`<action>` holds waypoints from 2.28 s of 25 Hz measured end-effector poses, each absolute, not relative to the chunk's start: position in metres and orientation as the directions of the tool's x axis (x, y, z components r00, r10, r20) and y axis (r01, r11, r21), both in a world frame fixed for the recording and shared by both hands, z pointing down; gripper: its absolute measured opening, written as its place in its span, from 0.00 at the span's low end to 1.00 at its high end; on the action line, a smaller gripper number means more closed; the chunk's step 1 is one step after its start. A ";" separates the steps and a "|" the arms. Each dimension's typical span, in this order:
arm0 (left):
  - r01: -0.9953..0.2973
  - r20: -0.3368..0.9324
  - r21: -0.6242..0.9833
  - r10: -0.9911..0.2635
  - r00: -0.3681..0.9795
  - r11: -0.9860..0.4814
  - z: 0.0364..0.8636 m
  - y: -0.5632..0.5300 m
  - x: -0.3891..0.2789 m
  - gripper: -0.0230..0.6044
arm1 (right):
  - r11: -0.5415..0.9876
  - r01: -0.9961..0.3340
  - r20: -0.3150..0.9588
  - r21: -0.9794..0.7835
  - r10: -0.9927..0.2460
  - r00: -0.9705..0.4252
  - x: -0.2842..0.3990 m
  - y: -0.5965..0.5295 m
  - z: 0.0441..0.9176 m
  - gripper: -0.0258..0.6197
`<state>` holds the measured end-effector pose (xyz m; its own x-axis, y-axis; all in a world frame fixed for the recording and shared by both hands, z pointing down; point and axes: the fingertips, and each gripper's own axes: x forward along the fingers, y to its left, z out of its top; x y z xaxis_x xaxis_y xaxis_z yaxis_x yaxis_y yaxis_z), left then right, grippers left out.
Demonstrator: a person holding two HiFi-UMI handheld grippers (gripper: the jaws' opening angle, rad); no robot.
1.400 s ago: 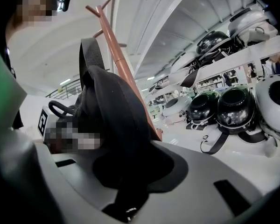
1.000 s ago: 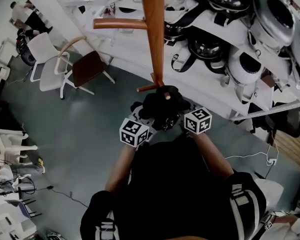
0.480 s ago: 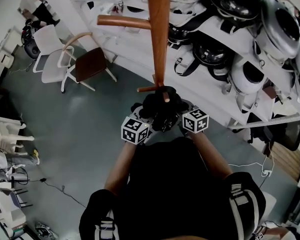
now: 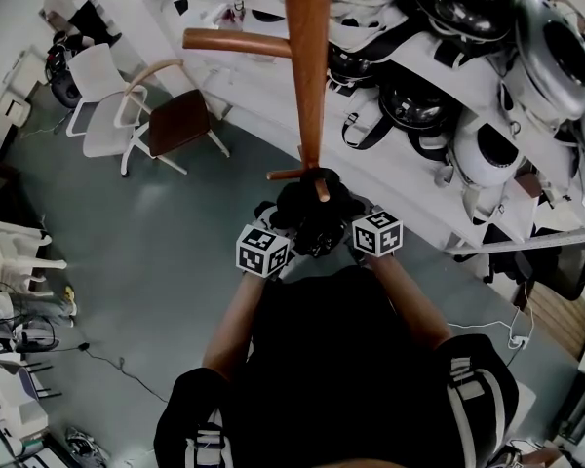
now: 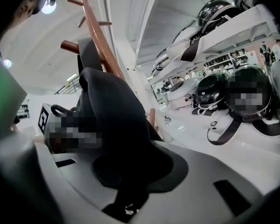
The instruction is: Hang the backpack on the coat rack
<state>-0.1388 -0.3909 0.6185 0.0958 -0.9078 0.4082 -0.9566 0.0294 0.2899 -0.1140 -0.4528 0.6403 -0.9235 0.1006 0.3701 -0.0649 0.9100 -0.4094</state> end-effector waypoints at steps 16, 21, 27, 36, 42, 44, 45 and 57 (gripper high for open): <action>-0.959 0.457 0.279 -0.885 0.087 0.050 0.645 -0.400 -0.146 0.17 | 0.914 -0.087 0.425 -0.397 0.099 -0.900 -0.119 -0.461 0.668 0.18; -0.972 0.483 0.232 -0.872 0.080 0.039 0.655 -0.401 -0.149 0.21 | 0.938 -0.094 0.451 -0.334 0.072 -0.890 -0.121 -0.463 0.676 0.20; -0.983 0.488 0.181 -0.870 0.070 0.023 0.653 -0.395 -0.158 0.32 | 0.969 -0.090 0.484 -0.229 0.033 -0.874 -0.124 -0.459 0.678 0.26; -0.991 0.441 0.117 -0.890 0.111 -0.065 0.620 -0.358 -0.164 0.42 | 0.974 -0.174 0.418 -0.148 -0.098 -0.903 -0.102 -0.446 0.644 0.38; -0.979 0.375 0.153 -0.908 0.185 -0.136 0.600 -0.321 -0.170 0.42 | 0.937 -0.252 0.346 -0.240 -0.160 -0.924 -0.093 -0.424 0.623 0.36; -0.978 0.360 0.160 -0.915 0.184 -0.133 0.597 -0.311 -0.177 0.42 | 0.901 -0.305 0.317 -0.309 -0.205 -0.926 -0.089 -0.419 0.617 0.37; -0.976 0.352 0.169 -0.917 0.187 -0.134 0.596 -0.306 -0.180 0.42 | 0.887 -0.327 0.309 -0.327 -0.227 -0.924 -0.087 -0.417 0.615 0.37; -0.955 0.320 0.165 -0.903 0.288 -0.246 0.589 -0.274 -0.196 0.10 | 0.837 -0.484 0.293 -0.254 -0.411 -0.863 -0.068 -0.382 0.602 0.06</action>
<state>-0.1958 -0.2739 0.5892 0.2882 -0.9025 0.3200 -0.9550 -0.2464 0.1651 -0.0679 -0.3821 0.6020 -0.8634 -0.4108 0.2929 -0.4845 0.8371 -0.2541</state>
